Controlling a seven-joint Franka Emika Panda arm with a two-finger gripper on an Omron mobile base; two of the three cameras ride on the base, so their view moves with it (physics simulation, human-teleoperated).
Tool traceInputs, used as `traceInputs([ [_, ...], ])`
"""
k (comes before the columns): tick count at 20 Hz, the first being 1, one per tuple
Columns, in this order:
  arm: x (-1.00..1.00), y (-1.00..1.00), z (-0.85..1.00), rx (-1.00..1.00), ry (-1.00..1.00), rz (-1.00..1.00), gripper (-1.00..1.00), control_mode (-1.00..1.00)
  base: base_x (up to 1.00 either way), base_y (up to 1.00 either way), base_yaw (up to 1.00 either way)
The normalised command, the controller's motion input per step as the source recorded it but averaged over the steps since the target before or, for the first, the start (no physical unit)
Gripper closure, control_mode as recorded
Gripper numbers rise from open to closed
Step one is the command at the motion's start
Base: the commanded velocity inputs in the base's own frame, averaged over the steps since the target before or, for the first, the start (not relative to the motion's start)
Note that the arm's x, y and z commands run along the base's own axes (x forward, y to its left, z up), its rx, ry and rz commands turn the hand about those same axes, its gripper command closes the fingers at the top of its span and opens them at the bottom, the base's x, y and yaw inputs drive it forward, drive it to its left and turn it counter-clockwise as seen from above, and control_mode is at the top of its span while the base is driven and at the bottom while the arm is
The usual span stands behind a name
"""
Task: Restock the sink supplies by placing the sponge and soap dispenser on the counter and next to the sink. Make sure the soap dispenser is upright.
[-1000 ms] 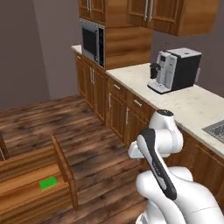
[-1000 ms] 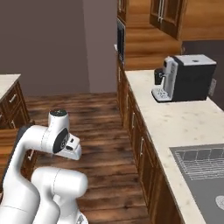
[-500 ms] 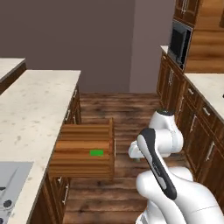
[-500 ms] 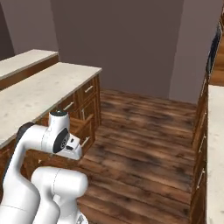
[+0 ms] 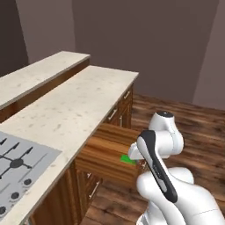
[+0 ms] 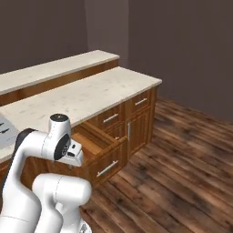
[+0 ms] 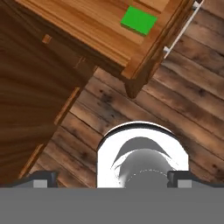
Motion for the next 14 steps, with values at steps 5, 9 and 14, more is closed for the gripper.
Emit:
traceInputs([
  [5, 0.00, 0.00, 0.00, 0.00, 0.00, 0.00, -1.00, 1.00, 0.33, -0.21, 0.53],
  [9, 0.00, 0.00, 0.00, 0.00, 0.00, 0.00, -1.00, 1.00, 0.00, -0.38, 0.41],
  [14, 0.00, 0.00, 0.00, 0.00, 0.00, 0.00, -1.00, 1.00, 0.02, -0.63, 0.41],
])
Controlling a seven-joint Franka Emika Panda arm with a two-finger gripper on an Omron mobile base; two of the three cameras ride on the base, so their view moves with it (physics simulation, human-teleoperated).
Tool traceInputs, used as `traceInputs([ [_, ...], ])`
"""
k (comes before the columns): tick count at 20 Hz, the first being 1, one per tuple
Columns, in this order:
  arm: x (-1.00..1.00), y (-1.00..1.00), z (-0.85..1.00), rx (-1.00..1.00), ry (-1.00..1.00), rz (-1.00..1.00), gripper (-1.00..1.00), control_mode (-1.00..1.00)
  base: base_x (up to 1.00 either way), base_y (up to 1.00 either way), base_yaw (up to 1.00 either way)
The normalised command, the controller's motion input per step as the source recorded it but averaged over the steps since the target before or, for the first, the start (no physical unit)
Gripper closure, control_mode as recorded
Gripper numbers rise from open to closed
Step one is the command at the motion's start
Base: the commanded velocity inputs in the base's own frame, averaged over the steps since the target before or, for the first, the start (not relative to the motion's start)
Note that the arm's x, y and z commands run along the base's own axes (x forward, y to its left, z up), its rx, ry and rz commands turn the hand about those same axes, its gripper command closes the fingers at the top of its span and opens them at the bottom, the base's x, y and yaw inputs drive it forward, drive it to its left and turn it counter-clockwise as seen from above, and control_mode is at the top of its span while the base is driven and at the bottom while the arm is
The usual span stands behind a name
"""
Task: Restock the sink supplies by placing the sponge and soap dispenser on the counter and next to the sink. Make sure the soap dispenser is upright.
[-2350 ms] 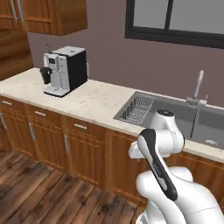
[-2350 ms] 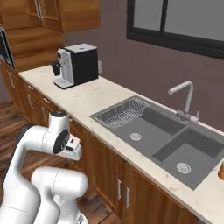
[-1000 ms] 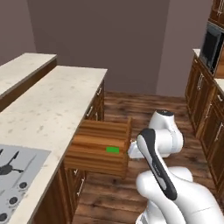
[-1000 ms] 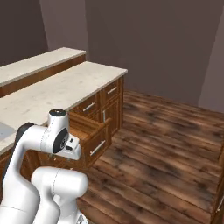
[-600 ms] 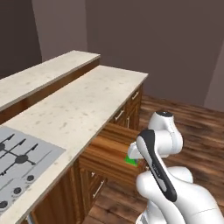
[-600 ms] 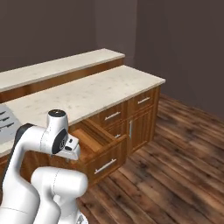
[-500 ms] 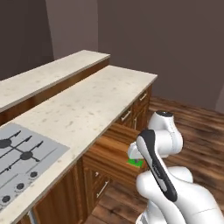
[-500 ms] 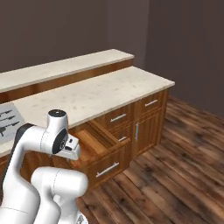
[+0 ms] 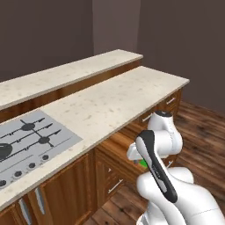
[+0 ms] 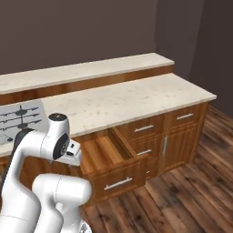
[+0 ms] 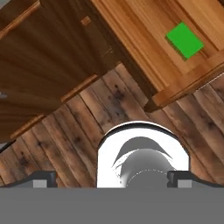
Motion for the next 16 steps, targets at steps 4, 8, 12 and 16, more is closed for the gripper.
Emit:
traceInputs([
  [4, 0.00, 0.00, 0.00, 0.00, 0.00, 0.00, -1.00, 1.00, 0.02, -0.84, 0.40],
  [8, 0.00, 0.00, 0.00, 0.00, 0.00, 0.00, -1.00, 1.00, 0.01, -0.69, 0.41],
  [12, 0.00, 0.00, 0.00, 0.00, 0.00, 0.00, -1.00, 1.00, 0.18, -0.58, 0.42],
  [16, 0.00, 0.00, 0.00, 0.00, 0.00, 0.00, -1.00, 1.00, 0.03, -0.62, 0.41],
])
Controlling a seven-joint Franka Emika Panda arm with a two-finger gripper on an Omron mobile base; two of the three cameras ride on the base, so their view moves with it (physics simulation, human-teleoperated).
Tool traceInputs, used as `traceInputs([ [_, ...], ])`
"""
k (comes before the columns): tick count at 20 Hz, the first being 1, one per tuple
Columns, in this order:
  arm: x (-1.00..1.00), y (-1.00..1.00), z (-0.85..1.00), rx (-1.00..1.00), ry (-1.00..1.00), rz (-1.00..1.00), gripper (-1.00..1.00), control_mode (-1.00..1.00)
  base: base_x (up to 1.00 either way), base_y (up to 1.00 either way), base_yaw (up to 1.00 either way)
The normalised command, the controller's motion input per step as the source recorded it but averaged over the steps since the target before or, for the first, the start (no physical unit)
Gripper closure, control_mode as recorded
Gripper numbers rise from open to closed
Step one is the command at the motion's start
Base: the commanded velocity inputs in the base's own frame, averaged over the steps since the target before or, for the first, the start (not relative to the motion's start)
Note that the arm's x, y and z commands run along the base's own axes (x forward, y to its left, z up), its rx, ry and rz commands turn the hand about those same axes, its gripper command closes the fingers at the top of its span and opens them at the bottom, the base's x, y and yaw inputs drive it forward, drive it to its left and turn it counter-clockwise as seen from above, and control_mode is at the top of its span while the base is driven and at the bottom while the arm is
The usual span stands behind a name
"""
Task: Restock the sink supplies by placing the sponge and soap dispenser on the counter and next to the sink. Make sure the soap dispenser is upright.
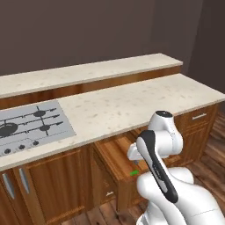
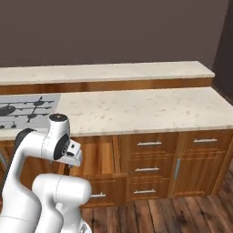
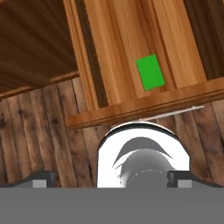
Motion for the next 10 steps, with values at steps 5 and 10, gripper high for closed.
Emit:
traceInputs([
  [5, 0.00, 0.00, 0.00, 0.00, 0.00, 0.00, -1.00, 1.00, -0.26, -0.50, 0.36],
  [10, 0.00, 0.00, 0.00, 0.00, 0.00, 0.00, -1.00, 1.00, -0.07, -0.16, 0.34],
])
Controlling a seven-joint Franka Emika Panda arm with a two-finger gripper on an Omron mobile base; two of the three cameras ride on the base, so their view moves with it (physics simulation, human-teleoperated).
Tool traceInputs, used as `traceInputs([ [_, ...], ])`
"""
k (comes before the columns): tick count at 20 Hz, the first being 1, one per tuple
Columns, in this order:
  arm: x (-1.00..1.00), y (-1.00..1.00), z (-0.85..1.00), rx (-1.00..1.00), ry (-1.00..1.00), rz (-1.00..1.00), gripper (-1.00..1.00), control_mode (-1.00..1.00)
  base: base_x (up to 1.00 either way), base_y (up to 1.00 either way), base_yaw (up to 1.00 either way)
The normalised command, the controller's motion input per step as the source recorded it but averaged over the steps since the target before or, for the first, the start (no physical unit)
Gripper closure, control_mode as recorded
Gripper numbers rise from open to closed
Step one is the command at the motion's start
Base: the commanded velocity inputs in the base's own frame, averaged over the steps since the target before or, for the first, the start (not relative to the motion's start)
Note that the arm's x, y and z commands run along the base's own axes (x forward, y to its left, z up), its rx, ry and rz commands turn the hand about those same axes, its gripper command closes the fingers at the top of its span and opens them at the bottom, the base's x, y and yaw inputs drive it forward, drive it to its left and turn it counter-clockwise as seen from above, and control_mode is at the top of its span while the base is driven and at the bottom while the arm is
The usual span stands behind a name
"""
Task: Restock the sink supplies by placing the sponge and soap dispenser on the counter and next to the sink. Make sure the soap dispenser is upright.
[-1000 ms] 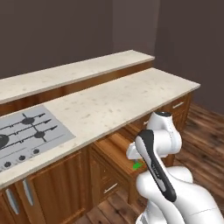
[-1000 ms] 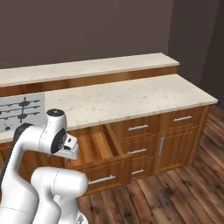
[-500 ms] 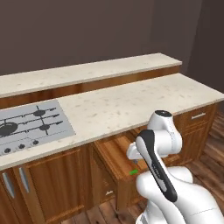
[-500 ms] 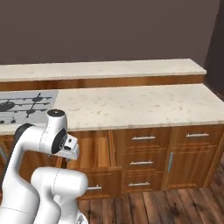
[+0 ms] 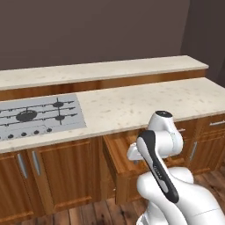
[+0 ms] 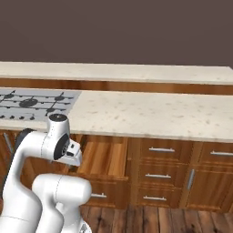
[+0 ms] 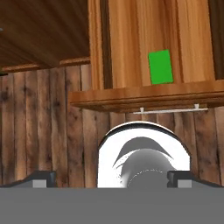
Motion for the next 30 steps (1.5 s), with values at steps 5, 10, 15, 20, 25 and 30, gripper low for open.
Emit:
traceInputs([
  [5, 0.13, -0.31, -0.13, 0.00, -0.11, 0.19, -1.00, -1.00, 0.05, 0.00, 0.14],
  [10, 0.56, -0.66, -0.46, 0.00, -0.12, 0.25, -1.00, -1.00, 0.00, 0.00, 0.00],
  [15, 0.75, -0.20, -0.57, 0.00, -0.01, 0.14, -1.00, -1.00, 0.00, 0.00, 0.00],
  [20, 0.60, 0.00, -0.53, -0.01, 0.08, 0.00, -1.00, -1.00, 0.00, 0.00, 0.00],
  [25, 0.26, 0.09, -0.74, -0.02, 0.16, -0.01, -1.00, -1.00, 0.00, 0.00, 0.00],
  [30, 0.09, 0.03, -0.60, -0.02, 0.11, -0.05, -1.00, -1.00, 0.00, 0.00, 0.00],
])
